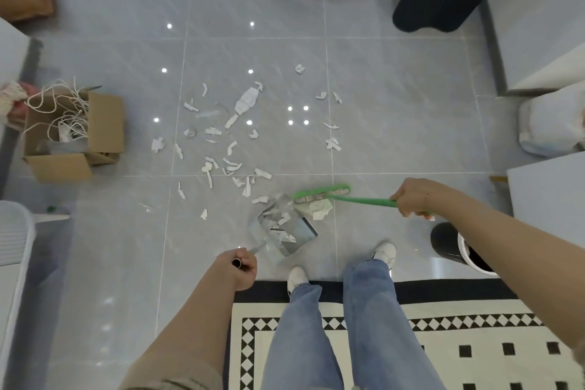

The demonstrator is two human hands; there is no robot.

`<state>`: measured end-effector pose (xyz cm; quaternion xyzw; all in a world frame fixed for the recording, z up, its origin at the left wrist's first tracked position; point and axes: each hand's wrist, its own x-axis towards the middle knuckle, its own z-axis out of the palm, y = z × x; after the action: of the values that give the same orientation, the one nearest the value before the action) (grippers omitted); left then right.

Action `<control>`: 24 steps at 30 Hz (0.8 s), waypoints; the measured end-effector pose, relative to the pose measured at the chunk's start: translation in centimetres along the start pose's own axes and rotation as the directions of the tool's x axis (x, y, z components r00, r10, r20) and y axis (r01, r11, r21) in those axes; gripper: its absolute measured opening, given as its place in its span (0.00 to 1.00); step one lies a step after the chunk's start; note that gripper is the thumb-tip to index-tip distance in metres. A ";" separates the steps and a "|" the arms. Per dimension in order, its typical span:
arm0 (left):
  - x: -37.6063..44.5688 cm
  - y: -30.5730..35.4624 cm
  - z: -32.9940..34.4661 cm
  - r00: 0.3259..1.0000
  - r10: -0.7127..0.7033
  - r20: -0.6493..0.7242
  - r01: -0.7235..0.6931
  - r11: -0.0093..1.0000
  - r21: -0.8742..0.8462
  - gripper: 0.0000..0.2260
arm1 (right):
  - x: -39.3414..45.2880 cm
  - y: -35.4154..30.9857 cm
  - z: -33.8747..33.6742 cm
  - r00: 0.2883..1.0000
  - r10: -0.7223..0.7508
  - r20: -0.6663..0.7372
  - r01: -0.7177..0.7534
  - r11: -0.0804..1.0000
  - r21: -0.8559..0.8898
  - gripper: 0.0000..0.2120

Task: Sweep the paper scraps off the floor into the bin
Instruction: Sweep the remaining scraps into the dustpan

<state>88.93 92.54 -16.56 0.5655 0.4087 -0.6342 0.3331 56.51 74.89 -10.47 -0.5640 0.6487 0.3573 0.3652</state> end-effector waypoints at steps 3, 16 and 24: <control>0.0 0.1 0.1 1.000 -0.001 -0.010 0.001 1.000 0.000 0.15 | 0.5 1.4 0.2 0.999 0.049 -0.007 -0.048 0.995 0.088 0.21; 0.3 -0.2 -0.1 1.000 0.028 0.012 -0.029 0.999 0.033 0.15 | -2.0 -4.0 15.6 0.992 -0.022 0.123 -0.023 0.936 0.351 0.12; 0.4 -0.1 -0.3 1.000 0.020 0.007 -0.020 0.999 0.037 0.14 | -4.8 -0.9 9.1 0.973 0.002 0.230 -0.144 0.787 0.599 0.19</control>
<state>88.93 92.86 -16.99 0.5735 0.3899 -0.6403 0.3303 58.50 84.97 -10.67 -0.3472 0.7069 0.2014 0.5824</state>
